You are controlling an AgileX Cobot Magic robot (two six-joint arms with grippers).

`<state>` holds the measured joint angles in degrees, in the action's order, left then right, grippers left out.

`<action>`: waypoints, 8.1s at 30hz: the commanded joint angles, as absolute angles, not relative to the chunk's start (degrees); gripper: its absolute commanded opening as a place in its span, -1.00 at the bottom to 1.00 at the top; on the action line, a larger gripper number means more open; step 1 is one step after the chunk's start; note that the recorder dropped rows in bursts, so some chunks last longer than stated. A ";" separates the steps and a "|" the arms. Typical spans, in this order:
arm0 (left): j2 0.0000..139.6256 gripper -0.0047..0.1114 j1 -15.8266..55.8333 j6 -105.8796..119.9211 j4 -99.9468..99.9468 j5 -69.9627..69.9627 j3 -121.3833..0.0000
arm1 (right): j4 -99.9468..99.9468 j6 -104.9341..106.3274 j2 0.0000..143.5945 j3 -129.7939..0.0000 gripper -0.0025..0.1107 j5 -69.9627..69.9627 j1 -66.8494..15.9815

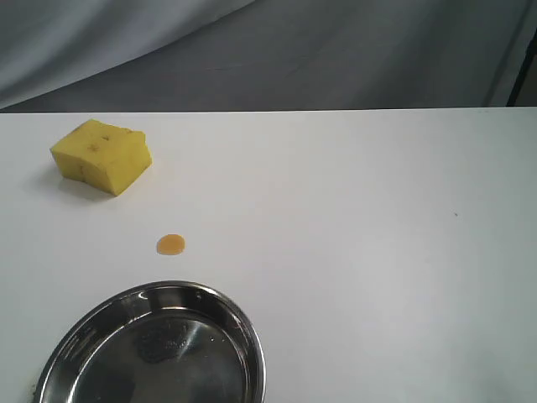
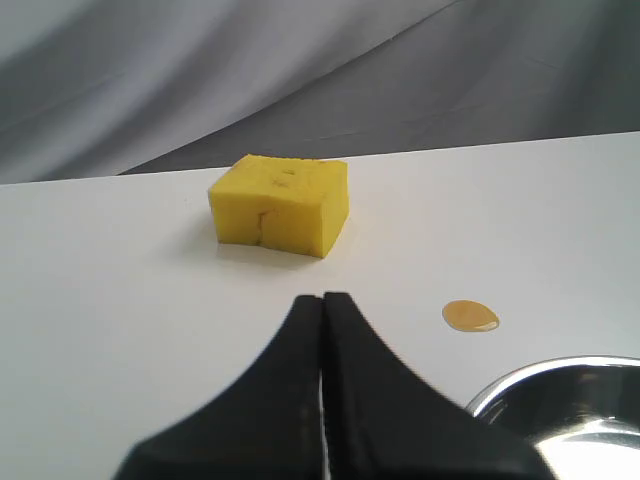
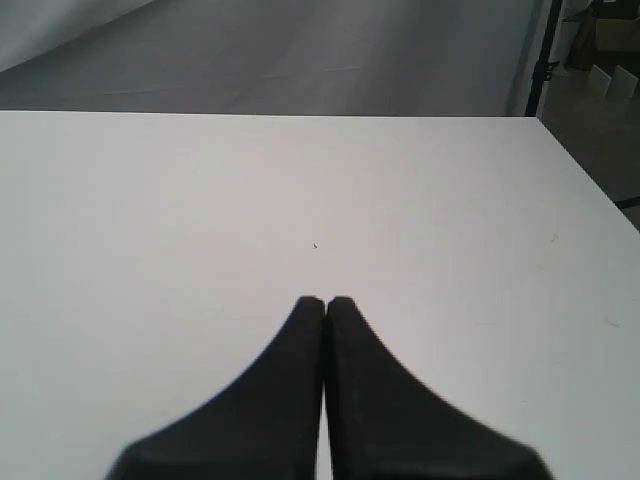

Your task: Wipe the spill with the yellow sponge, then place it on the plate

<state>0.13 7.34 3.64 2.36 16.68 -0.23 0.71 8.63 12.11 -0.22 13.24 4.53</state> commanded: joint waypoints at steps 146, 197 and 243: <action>39.45 -0.92 7.36 39.00 36.56 -36.18 -15.08 | 0.42 8.60 12.30 0.00 -0.96 12.77 4.73; 67.96 -0.92 7.36 39.06 21.43 -35.30 -29.14 | 0.42 8.60 12.30 0.00 -0.96 12.77 4.73; 99.92 -0.92 7.36 39.52 16.92 -29.51 -50.39 | 0.42 8.60 12.30 0.00 -0.96 12.77 4.73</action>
<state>98.67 7.34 39.59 17.57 -28.74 -50.06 0.71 8.63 12.11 -0.22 13.24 4.53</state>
